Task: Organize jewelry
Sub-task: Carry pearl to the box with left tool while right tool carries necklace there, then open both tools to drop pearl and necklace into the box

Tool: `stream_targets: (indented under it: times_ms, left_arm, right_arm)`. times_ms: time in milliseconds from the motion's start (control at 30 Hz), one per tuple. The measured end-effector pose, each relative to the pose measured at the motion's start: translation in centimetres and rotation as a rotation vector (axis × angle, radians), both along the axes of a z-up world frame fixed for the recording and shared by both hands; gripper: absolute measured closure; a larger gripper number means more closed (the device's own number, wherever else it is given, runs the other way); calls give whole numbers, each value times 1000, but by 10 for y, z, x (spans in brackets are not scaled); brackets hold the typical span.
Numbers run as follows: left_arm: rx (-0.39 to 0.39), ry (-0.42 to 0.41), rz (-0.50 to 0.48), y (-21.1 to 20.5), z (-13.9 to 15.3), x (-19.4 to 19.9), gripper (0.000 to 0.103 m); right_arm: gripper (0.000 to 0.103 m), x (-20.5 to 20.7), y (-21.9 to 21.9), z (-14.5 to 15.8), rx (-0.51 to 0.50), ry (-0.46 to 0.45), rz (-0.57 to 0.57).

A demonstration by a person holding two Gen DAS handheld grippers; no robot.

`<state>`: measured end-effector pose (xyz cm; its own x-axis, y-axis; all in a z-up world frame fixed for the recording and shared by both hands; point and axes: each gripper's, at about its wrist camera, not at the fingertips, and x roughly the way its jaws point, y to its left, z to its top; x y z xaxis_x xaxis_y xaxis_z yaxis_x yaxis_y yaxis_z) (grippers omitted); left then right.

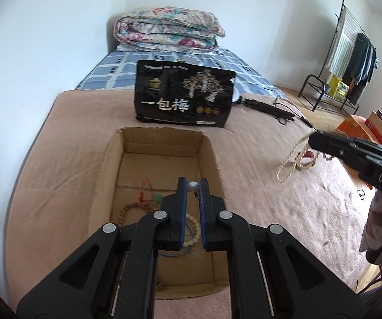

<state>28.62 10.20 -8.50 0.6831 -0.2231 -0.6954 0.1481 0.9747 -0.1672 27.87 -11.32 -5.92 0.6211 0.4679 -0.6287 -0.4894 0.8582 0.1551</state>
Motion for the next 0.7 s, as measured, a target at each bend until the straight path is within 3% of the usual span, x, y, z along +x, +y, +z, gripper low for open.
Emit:
stream_targets:
  times_ms: [367, 700]
  left_arm:
    - [-1, 24, 22, 33, -6, 14, 97]
    - [12, 47, 16, 38, -12, 15, 96]
  right_arm:
    - [98, 32, 41, -14, 30, 21, 48]
    - [96, 47, 73, -35, 30, 49, 85]
